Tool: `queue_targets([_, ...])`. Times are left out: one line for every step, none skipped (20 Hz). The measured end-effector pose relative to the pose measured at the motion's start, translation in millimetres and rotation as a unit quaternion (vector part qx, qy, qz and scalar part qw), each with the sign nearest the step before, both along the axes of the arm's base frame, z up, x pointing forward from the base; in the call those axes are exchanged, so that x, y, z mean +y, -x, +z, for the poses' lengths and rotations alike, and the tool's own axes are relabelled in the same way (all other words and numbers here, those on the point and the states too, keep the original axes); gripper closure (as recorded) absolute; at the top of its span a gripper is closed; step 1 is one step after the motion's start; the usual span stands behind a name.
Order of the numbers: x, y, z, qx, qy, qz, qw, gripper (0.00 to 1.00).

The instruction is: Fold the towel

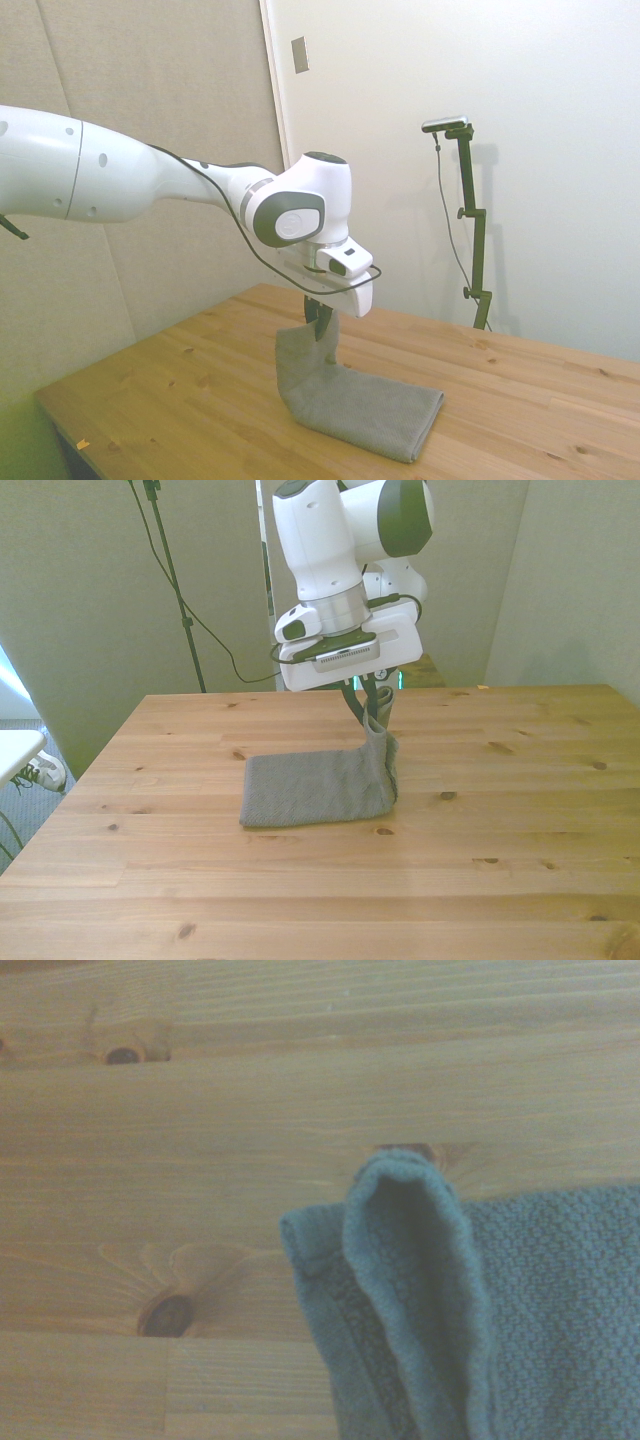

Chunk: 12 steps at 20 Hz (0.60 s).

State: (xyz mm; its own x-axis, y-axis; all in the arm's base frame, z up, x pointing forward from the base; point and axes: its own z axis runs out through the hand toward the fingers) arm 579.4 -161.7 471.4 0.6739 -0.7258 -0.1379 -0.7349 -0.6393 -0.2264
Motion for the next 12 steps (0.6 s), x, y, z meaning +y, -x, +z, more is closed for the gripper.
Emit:
queue_targets([-8,1,2,0.001,-0.005,-0.001,1.0000,1.00])
queue_targets([-16,1,3,0.001,-0.013,-0.002,0.9999,1.00])
queue_targets([-25,2,4,0.001,-0.018,-0.002,0.9998,1.00])
queue_targets([-33,1,5,0.003,-0.018,-0.004,0.9998,1.00])
queue_targets([-40,0,5,0.004,-0.018,-0.006,0.9998,1.00])
queue_targets([-46,-2,5,0.005,-0.017,-0.007,0.9998,1.00])
queue_targets([-50,-5,6,0.006,-0.017,-0.007,0.9998,1.00])
queue_targets([-55,-7,6,0.005,-0.015,-0.009,0.9998,1.00])
queue_targets([-59,-8,7,0.006,-0.015,-0.009,0.9998,1.00])
queue_targets([-63,-9,7,0.006,-0.015,-0.010,0.9998,1.00])
queue_targets([-68,-8,8,0.007,-0.014,-0.013,0.9998,1.00])
queue_targets([-75,-6,7,0.008,-0.014,-0.016,0.9997,1.00])
